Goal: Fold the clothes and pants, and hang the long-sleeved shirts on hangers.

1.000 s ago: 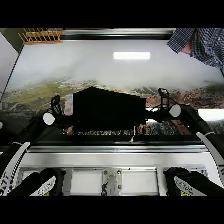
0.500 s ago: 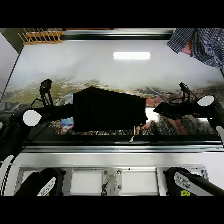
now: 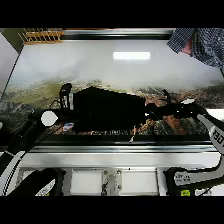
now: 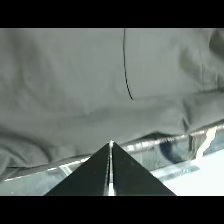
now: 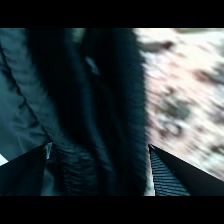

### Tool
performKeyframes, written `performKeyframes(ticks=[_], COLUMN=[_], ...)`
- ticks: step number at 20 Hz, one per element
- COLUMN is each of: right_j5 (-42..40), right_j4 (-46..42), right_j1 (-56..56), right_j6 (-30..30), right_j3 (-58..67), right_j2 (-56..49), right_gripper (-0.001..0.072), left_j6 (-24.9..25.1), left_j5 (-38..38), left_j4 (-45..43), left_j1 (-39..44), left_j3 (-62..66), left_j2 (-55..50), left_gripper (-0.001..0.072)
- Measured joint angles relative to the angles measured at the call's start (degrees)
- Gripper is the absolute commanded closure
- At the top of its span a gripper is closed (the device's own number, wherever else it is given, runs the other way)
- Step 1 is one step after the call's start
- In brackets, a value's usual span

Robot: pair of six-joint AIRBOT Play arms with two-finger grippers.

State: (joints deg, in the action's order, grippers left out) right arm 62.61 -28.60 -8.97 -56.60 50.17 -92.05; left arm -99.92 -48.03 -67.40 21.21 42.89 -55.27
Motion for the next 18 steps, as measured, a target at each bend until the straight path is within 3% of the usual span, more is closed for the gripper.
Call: performKeyframes(ticks=[1,3,6,11,18], right_j5=[-0.7,-2.95,-5.2,-5.84,5.68], right_j4=[1.29,2.29,3.65,1.9,-27.65], right_j1=[1.03,2.69,4.13,3.96,-2.91], right_j6=[0.33,0.76,1.14,0.72,-12.55], right_j3=[0.17,0.33,0.46,0.63,6.84], right_j2=[-0.55,-1.27,-1.68,-0.02,13.42], right_gripper=[0.0049,0.0409,0.068,0.0679,0.0679], left_j6=[0.0,0.0,0.0,-0.04,-0.5], left_j5=[0.02,0.07,0.22,0.22,2.01], left_j4=[0.0,0.0,0.0,0.0,0.13], left_j1=[0.31,0.68,0.92,1.03,4.13], left_j3=[0.0,0.0,0.0,0.04,8.15], left_j2=[-0.44,-0.72,-0.24,-0.74,-12.85], left_gripper=[0.0697,0.0697,0.0697,0.0697,0.0697])
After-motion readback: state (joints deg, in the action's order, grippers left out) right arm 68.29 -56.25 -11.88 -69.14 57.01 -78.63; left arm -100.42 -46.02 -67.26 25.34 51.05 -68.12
